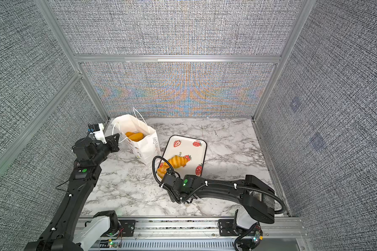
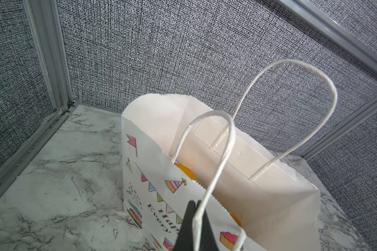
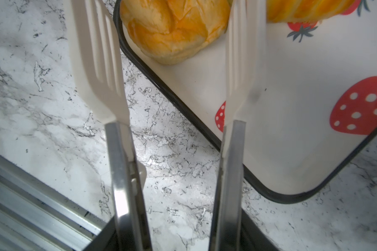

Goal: Pack bread into a paper bag
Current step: Pick up the bread from the tray.

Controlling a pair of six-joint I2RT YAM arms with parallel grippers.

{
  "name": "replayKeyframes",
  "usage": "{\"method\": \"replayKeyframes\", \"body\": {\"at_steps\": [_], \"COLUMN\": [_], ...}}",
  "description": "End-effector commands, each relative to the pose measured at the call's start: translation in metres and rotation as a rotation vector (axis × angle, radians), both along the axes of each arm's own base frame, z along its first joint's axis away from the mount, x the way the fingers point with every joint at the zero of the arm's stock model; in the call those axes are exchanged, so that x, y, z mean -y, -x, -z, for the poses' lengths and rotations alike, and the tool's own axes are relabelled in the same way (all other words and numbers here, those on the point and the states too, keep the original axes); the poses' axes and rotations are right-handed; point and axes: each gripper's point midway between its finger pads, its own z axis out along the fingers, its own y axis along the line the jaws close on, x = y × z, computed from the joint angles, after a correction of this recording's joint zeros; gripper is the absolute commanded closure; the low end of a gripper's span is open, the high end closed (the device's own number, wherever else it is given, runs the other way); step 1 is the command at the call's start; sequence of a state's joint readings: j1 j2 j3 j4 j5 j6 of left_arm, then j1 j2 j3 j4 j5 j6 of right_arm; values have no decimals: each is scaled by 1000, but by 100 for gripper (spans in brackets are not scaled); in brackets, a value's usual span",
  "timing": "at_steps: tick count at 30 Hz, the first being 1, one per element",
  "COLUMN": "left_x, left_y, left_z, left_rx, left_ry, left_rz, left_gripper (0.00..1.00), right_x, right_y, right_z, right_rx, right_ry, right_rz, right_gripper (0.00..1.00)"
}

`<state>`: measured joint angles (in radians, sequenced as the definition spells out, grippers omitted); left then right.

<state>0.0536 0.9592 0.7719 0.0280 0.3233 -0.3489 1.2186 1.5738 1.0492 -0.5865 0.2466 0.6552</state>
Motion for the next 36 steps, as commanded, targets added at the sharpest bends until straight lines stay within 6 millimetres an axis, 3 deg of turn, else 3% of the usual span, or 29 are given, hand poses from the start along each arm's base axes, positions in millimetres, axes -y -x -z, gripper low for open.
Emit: {"method": "replayKeyframes", "body": {"at_steps": [1,28,36], "left_x": [1,0,0], "left_y": [0,1,0], "left_z": [-5,-7,-6], "left_rx": [21,25,21], "left_ry": [0,-3,0], "left_rz": [5,1,3], "left_gripper": [100,100,100], "right_x": [-7,-25,-18], "right_y": [-3,-12,-12], "right_z": [-3,0,-1], "right_rx": [1,-6,-4], "right_ry": [-37,-21,-25], "right_rz": [9,-29,-11], "right_gripper": [40,41,52]}}
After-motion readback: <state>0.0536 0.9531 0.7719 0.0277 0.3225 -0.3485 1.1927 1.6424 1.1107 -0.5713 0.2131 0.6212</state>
